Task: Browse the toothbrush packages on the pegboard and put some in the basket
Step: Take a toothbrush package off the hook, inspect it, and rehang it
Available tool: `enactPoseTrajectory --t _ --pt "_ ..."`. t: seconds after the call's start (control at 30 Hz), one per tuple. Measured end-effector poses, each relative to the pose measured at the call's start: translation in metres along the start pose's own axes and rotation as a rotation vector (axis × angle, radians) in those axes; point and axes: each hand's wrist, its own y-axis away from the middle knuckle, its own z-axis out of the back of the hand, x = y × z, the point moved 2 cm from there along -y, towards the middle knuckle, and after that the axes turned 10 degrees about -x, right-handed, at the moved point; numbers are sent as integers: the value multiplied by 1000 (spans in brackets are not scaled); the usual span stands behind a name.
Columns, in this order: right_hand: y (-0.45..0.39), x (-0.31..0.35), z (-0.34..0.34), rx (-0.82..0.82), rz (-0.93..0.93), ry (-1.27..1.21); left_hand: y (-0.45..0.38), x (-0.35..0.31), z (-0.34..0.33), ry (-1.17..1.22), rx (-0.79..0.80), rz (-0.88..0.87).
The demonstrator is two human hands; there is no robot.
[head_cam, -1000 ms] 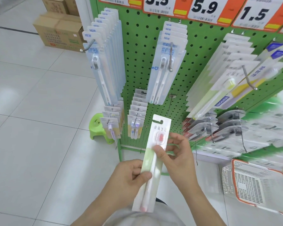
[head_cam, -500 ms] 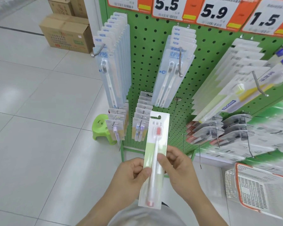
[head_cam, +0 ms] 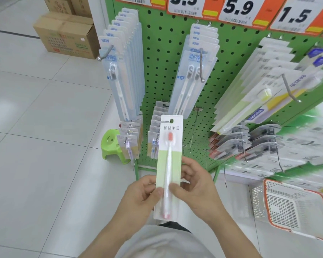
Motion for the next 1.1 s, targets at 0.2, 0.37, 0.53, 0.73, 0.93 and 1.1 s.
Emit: enactPoseTrajectory --t 0.2,0.37,0.53,0.73,0.93,1.1 --pt "-2 0 6 -127 11 -190 4 -2 8 30 137 36" --pt "2 -1 7 -107 -25 -127 10 -5 10 21 104 8" --pt "2 6 4 -54 -12 -126 13 -8 8 23 88 -31" --pt "6 2 -2 -87 25 -143 14 -13 9 77 39 -36" --pt "6 1 9 -4 144 52 17 -12 1 118 29 -16" --pt "11 -1 13 179 122 118 15 -10 2 78 45 -28"
